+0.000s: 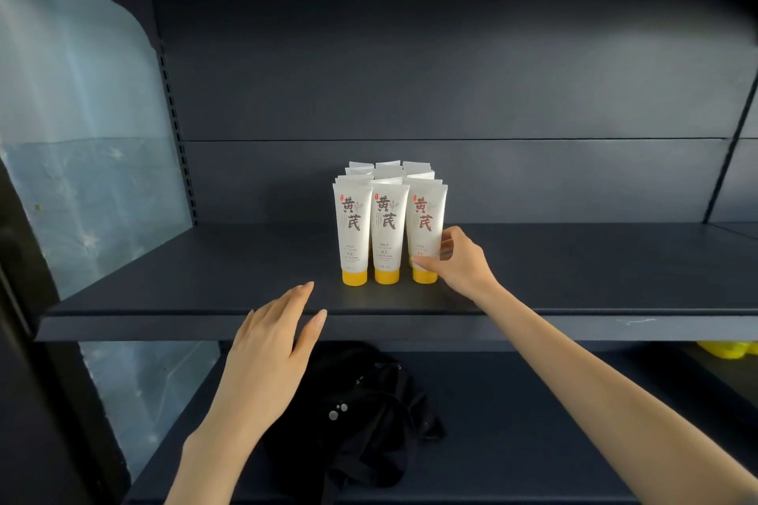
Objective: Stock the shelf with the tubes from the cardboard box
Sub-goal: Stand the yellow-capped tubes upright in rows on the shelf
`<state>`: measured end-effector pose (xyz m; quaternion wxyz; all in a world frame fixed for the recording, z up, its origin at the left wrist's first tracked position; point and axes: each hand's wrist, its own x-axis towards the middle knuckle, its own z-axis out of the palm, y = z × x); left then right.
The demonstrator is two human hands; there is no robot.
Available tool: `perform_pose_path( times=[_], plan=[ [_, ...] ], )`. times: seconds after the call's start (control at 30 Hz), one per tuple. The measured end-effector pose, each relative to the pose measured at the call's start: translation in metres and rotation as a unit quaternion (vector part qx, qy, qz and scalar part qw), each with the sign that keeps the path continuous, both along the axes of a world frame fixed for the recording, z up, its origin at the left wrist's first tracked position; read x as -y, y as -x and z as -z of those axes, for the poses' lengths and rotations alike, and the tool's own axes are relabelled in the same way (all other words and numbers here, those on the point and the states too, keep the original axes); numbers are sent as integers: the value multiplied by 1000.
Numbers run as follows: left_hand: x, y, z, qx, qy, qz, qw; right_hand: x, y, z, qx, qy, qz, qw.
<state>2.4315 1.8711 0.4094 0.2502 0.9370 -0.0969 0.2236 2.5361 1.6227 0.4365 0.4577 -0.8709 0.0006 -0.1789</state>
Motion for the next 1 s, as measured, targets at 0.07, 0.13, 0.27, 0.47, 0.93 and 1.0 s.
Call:
perform_pose_path(
  times=[0.07,0.13,0.27,0.47,0.93,1.0],
  plan=[
    [-1,-1,0,-1,-7,9,1000,5,6,-3,-5,8,5,1000],
    [-2,-2,0,-1,-11,19,1000,12,16,-6,-16,15,14,1000],
    [4,-5,2,-3,-37,42,998,32,46,-5,-13,49,37,998],
    [26,-9,14,23,-73,56,996,67,118,8,-23,249,95,964],
    [134,20,18,24,-149,131,980,184,242,47,-118,363,244,891],
    [160,30,18,28,-164,135,977,207,261,53,-130,351,258,890]
  ],
)
